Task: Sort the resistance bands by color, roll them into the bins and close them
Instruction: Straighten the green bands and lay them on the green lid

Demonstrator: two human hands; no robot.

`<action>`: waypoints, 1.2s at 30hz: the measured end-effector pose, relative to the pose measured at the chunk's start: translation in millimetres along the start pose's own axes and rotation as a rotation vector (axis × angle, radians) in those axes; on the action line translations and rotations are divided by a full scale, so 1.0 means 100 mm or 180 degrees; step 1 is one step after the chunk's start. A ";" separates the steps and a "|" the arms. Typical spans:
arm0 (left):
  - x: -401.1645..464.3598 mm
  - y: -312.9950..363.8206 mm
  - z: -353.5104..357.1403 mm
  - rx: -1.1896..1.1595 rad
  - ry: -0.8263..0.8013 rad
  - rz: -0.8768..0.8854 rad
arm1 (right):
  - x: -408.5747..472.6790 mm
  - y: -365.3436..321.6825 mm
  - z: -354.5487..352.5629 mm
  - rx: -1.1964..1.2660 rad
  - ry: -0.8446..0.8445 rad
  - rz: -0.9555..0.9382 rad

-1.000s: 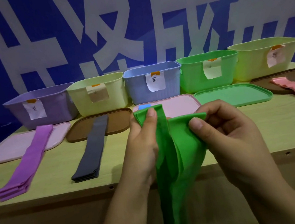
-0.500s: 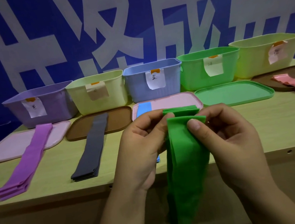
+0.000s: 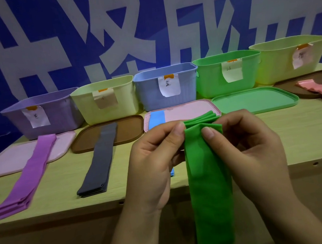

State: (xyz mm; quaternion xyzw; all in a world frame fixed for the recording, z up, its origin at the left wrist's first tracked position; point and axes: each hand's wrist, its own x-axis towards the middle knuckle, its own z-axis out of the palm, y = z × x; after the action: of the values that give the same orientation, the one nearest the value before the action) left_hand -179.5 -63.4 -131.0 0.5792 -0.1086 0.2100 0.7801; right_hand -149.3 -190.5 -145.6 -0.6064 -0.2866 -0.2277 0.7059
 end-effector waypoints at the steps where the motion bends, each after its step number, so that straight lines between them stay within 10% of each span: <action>1: 0.00 -0.01 0.00 0.0025 -0.0024 0.0056 | 0.00 0.00 0.00 -0.0038 0.0020 -0.0038; 18: 0.00 -0.04 -0.06 0.0854 -0.0056 0.0952 | 0.04 -0.01 -0.05 -0.0419 -0.0010 -0.0416; 36: 0.00 0.05 -0.20 0.1568 -0.0305 0.1323 | 0.03 -0.06 -0.04 0.0436 -0.0240 0.0461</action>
State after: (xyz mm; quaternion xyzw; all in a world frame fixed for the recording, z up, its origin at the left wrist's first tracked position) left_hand -183.5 -43.8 -133.0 0.7252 -0.2070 0.3572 0.5510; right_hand -150.8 -195.5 -139.6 -0.5840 -0.2832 -0.1330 0.7490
